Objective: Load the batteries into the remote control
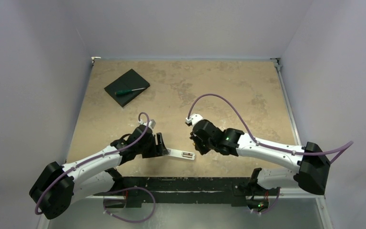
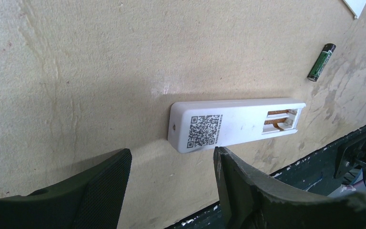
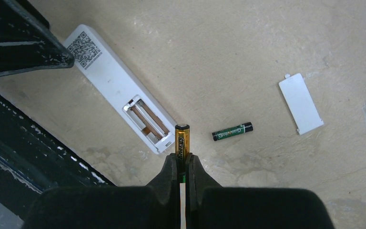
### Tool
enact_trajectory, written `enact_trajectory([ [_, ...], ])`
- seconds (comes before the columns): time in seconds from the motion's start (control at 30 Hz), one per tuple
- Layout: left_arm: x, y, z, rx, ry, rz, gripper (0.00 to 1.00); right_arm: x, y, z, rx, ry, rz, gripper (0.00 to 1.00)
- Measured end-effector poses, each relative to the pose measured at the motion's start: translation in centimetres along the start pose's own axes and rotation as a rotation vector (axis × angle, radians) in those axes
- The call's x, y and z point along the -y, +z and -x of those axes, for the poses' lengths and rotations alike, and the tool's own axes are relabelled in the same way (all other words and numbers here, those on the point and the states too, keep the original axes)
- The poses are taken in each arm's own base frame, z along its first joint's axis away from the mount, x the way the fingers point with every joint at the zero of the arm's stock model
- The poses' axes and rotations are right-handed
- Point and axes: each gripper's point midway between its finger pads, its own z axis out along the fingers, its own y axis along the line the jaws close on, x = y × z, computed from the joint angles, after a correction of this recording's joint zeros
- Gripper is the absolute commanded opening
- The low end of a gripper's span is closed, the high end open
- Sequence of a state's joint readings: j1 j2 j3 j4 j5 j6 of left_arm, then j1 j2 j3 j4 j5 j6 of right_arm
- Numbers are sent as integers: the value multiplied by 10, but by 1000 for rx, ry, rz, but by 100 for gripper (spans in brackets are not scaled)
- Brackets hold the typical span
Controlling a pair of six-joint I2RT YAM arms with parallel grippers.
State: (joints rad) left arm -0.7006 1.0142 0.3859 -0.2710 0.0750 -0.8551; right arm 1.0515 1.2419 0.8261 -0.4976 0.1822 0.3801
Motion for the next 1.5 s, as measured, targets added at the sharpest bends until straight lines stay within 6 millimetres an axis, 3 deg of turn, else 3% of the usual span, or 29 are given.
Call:
enact_trajectory([
  [0.53,5,-1,-3,-18,11,-28,63,-18,1,18,-25,-273,82,0],
  [0.87,6,-1,-6,-35,10,-37,63,-18,9,0,-143,-378,69,0],
  [1.23,6,-2,-7,-39,10,-33,63,-22,6,4,-153,-405,77,0],
  [1.5,6,-3,-6,-38,11,-35,63,-19,12,-4,-193,-412,60,0],
])
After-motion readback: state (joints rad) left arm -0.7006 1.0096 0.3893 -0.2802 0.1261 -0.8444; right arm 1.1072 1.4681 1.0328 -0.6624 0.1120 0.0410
